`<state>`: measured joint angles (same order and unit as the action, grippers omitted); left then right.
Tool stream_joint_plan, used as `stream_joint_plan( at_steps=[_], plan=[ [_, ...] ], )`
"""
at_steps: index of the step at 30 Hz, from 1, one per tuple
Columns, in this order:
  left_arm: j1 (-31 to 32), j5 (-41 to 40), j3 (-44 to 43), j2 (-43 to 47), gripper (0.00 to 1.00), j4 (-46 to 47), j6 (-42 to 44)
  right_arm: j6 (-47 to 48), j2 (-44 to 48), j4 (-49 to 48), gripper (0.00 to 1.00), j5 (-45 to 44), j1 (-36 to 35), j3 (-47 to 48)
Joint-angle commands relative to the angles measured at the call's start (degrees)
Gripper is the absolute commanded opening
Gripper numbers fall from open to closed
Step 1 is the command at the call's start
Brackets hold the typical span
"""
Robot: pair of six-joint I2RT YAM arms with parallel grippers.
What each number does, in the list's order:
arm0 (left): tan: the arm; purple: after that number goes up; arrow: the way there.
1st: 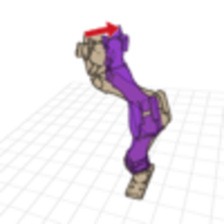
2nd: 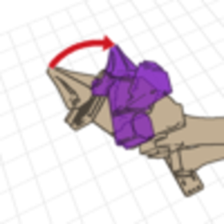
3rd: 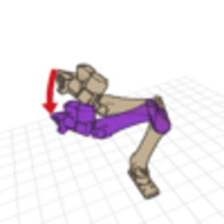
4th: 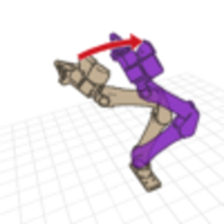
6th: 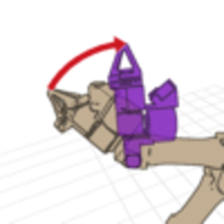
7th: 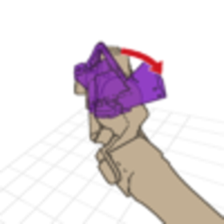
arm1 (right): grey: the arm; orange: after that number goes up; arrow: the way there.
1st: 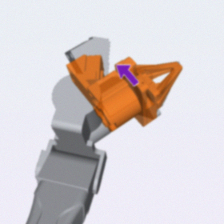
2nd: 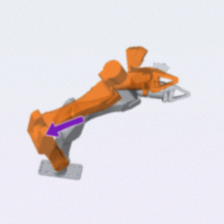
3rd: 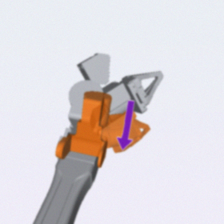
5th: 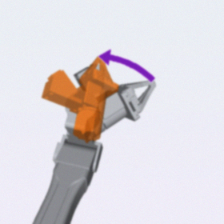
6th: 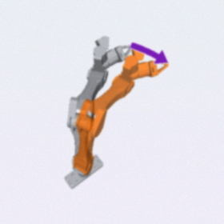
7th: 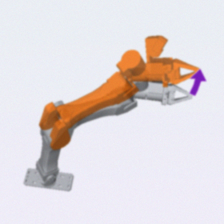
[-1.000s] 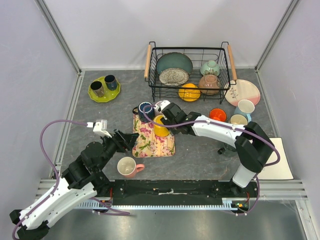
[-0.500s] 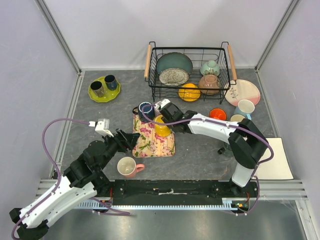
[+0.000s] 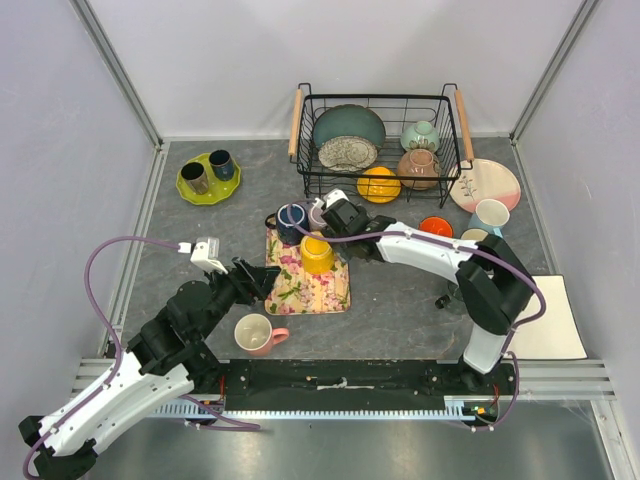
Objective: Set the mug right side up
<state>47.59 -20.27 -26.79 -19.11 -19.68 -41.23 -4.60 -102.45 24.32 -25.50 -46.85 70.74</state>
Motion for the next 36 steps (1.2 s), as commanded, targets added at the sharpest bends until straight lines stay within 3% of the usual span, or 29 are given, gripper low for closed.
stream_joint_plan(
  at_steps=[1, 4, 10, 14, 18, 28, 36],
  plan=[
    [-0.22, 0.23, -0.46, 0.48, 0.78, 0.87, 0.54, -3.92, 8.99, 1.52, 0.84, -0.44, 0.09, -0.95],
    [-0.22, -0.12, -0.64, 0.39, 0.8, 0.96, 0.8, -7.34, 16.63, 3.98, 0.89, -1.3, 0.09, -4.02],
    [-0.22, 0.67, -0.2, -0.66, 0.8, 2.8, 0.37, -20.34, 26.42, 8.73, 0.88, -8.69, 5.62, -9.63],
    [-0.22, 1.81, -0.28, -1.8, 0.8, 3.25, -0.34, -27.99, 31.34, 7.68, 0.87, -3.42, 15.89, -15.88],
    [-0.22, 2.69, -0.9, -3.64, 0.8, 2.98, -0.95, -30.11, 34.51, 7.76, 0.85, -1.84, 19.34, -19.76],
    [-0.22, 5.33, -0.55, -5.23, 0.8, 3.51, -1.83, -31.17, 31.27, 6.54, 0.82, -2.01, 22.33, -23.45],
    [-0.22, 5.07, -0.2, -3.56, 0.79, 2.98, -1.13, -27.84, 25.91, 2.49, 0.72, -0.78, 24.53, -22.4]
  ],
)
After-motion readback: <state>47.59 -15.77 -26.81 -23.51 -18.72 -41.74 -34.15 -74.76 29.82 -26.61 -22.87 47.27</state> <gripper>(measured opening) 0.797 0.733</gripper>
